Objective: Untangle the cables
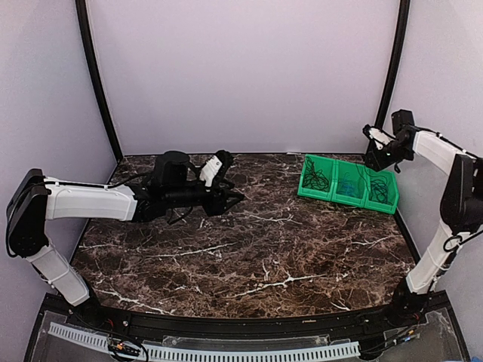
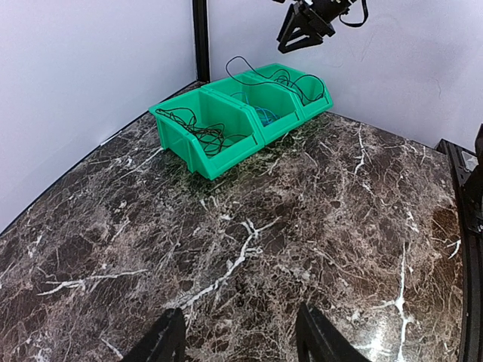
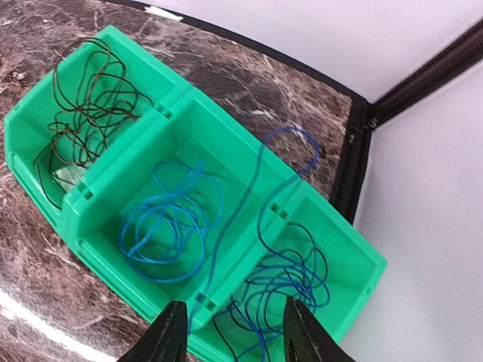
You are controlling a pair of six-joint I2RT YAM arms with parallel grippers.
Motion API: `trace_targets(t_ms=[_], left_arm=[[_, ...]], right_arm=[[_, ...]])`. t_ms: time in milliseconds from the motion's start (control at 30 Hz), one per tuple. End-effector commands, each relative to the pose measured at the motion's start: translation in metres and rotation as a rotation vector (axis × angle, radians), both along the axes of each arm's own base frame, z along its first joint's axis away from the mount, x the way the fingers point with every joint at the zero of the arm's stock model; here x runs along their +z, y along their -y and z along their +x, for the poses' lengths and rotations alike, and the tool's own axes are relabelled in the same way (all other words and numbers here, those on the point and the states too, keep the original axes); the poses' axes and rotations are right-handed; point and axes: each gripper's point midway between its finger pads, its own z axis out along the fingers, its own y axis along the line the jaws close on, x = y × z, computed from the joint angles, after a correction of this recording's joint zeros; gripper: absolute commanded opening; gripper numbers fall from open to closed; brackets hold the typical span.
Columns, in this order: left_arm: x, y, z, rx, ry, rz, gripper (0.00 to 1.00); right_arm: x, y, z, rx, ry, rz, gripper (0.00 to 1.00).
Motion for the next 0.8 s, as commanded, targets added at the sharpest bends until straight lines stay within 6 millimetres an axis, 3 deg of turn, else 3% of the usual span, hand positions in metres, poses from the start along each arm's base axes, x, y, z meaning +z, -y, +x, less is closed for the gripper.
trace_targets(t_ms=[0,233,533,633,767], left_arm=[[0.011,0.002,-0.002,-0.012,0.006,-0.025,0.53],[0.013,0.002,-0.004,-0.014,0.015,-0.022,0.53],[0.013,0.003,-0.005,-0.020,0.015,-0.018,0.53],[0.013,0.004,-0.006,-0.023,0.012,-0.018,0.53],[0.012,0.004,-0.007,-0.025,0.010,-0.015,0.53]], right_arm=[[0.002,-0.013,0.028,0.000,0.007,0.013,0.47],[-0.013,-0.002,0.071,-0.116,-0.024,0.063,0.51],[-0.031,0.010,0.091,-0.197,-0.052,0.076,0.53],[-0.038,0.016,0.095,-0.218,-0.069,0.131,0.46],[-0.042,0.027,0.097,-0.245,-0.083,0.214,0.25]])
